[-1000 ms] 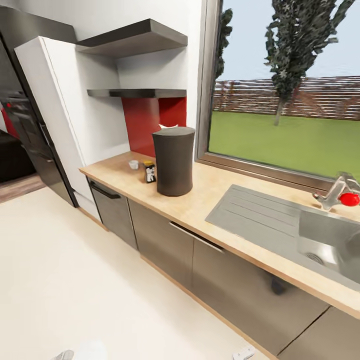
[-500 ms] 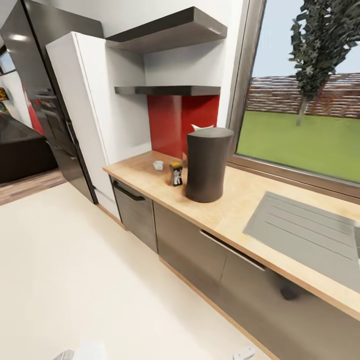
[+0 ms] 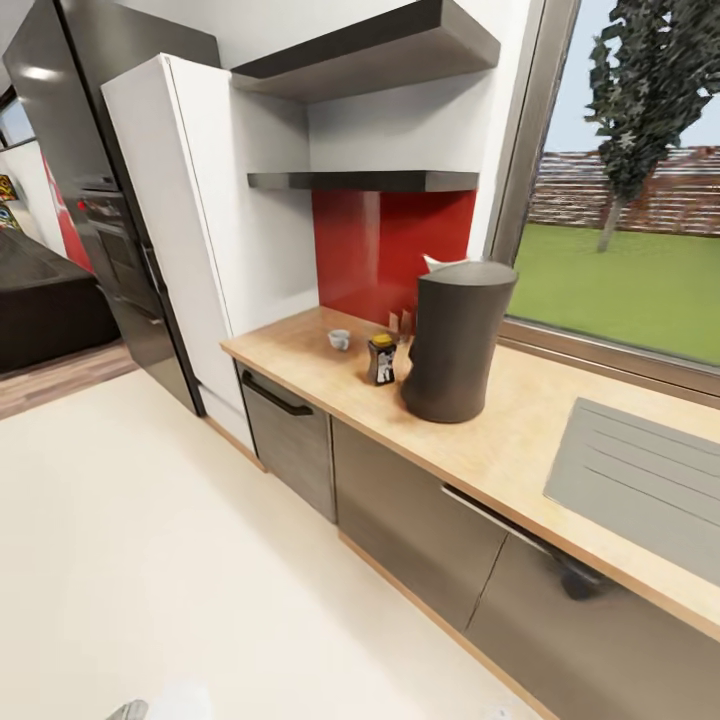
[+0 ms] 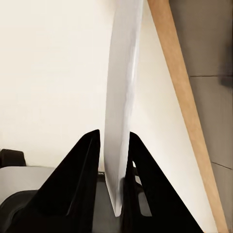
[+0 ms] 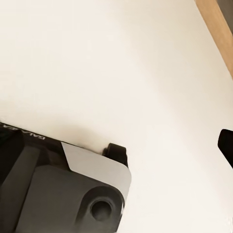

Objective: Set up a coffee station on the kitchen countertop: keep the coffee maker on the countertop, move the bottle of coffee from the kitchen shelf to the counter next to the coffee maker, place a paper coffee filter on top of the coffee maker, put the saucer next to the coffee maker with the coffee cup on the saucer, and place the electric kettle next to the coffee maker.

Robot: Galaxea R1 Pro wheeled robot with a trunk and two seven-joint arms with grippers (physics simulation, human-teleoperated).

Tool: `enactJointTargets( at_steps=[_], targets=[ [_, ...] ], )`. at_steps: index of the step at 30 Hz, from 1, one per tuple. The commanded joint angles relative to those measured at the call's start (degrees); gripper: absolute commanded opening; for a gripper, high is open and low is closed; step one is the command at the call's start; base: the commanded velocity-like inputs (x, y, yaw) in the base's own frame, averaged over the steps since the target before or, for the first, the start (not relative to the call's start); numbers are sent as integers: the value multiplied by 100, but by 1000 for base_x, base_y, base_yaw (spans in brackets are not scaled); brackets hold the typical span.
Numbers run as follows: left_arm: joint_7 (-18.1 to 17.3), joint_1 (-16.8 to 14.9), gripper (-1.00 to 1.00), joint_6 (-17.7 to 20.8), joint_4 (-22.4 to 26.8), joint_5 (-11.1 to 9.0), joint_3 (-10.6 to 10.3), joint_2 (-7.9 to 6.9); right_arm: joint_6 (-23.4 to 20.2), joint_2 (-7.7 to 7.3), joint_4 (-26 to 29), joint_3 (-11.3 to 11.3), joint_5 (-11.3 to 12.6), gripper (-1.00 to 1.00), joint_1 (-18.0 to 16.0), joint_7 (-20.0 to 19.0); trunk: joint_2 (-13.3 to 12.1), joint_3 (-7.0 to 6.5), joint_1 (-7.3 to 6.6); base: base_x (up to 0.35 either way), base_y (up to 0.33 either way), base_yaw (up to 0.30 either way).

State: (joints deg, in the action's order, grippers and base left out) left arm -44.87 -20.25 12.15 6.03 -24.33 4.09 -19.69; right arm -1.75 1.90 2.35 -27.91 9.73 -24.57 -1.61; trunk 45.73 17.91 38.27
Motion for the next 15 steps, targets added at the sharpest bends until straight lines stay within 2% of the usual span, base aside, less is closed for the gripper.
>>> enactJointTargets(
  at_steps=[1, 9, 15],
  targets=[
    [22, -3, -100, 33, 3, 23, 39, 0, -18, 1, 4, -48, 62, 100, -4, -10, 5, 7, 3, 234, 278, 0],
    [13, -4, -100, 33, 3, 25, 39, 3, -9, 4, 11, -40, 65, 100, -4, 2, 5, 6, 3, 236, 271, -6],
    [13, -5, -100, 33, 3, 25, 39, 0, -9, 4, 11, -39, 65, 100, -4, 3, 5, -6, 3, 242, 249, -176]
  ],
)
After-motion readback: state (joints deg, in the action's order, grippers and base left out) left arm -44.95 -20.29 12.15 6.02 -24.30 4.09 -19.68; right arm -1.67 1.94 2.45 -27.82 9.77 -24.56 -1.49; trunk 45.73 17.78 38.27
